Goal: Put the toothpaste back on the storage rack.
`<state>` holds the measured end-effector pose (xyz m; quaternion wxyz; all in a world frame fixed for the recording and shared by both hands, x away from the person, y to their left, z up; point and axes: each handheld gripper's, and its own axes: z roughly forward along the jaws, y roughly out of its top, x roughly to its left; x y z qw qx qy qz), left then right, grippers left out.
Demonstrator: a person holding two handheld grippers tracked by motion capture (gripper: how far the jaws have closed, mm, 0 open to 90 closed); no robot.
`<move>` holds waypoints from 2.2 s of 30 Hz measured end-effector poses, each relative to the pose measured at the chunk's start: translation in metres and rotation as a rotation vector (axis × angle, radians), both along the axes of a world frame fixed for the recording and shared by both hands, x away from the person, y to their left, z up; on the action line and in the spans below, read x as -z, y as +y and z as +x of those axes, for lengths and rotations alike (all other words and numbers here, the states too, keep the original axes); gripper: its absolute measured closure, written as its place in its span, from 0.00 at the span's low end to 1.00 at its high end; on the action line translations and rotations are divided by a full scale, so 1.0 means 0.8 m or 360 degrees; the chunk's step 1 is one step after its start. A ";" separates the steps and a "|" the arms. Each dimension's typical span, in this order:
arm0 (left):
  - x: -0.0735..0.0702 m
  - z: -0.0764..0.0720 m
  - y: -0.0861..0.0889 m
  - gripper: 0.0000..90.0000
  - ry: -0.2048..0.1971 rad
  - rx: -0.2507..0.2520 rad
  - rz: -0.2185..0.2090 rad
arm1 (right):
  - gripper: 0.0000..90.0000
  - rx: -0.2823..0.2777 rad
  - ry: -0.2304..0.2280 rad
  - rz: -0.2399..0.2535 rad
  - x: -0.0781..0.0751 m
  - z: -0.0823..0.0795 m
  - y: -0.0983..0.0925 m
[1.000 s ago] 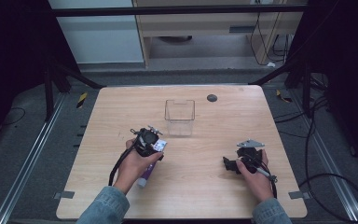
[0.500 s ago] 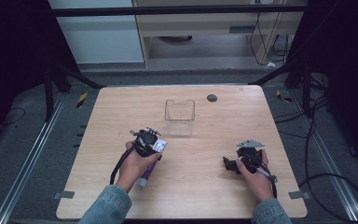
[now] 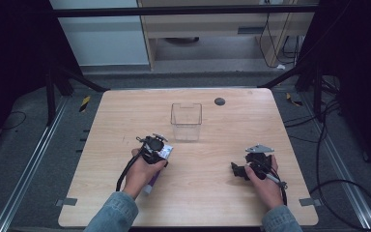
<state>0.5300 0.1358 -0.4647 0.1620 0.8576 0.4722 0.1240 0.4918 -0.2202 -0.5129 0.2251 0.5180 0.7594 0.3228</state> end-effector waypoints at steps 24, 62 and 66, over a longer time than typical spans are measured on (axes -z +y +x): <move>0.005 -0.003 -0.007 0.68 -0.0036 0.0100 0.0052 | 0.00 0.0000 0.0000 0.0000 0.000 0.000 0.000; -0.076 -0.019 0.038 0.87 -0.0276 0.0141 -0.0144 | 0.00 0.0001 0.0000 0.0000 0.000 0.000 0.000; -0.086 -0.018 0.040 0.87 -0.0304 0.0130 -0.0176 | 0.00 0.0001 0.0001 0.0000 0.000 0.000 0.000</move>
